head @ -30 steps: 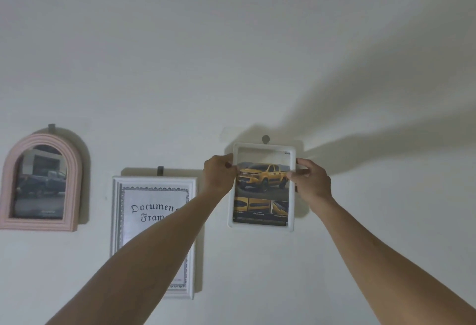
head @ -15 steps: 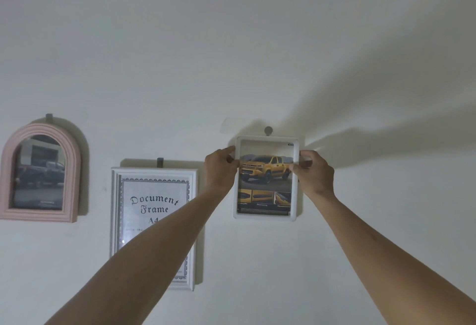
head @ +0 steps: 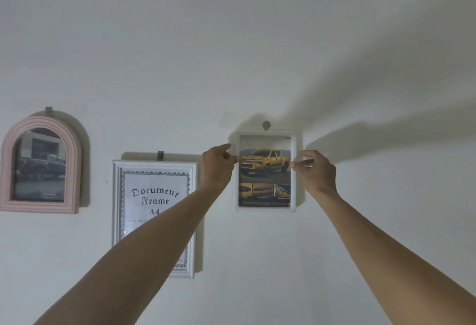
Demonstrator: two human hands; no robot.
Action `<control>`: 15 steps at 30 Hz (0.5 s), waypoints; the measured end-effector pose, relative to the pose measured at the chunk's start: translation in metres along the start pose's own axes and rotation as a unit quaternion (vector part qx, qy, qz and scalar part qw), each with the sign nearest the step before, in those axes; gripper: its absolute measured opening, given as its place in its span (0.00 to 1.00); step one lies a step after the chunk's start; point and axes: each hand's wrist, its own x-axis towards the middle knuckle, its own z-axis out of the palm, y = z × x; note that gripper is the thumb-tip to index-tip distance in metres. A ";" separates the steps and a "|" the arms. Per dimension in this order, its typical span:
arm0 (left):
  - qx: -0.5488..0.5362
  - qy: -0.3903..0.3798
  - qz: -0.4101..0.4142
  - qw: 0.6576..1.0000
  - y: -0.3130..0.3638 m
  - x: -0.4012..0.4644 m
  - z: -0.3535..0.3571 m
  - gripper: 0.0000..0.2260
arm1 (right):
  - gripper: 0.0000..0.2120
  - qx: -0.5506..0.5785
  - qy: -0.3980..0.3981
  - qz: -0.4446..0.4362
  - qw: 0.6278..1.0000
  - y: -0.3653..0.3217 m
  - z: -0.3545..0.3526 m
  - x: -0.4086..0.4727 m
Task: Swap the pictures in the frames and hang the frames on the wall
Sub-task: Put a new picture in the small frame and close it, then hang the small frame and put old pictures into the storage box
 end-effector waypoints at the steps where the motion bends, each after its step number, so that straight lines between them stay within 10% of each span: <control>1: -0.004 0.000 -0.003 1.000 -0.001 -0.002 -0.001 0.21 | 0.19 0.003 -0.002 0.005 1.000 0.001 -0.001 -0.003; 15: -0.013 -0.004 -0.081 0.997 -0.052 -0.164 -0.005 0.17 | 0.21 -0.056 -0.067 0.121 0.989 0.062 -0.008 -0.129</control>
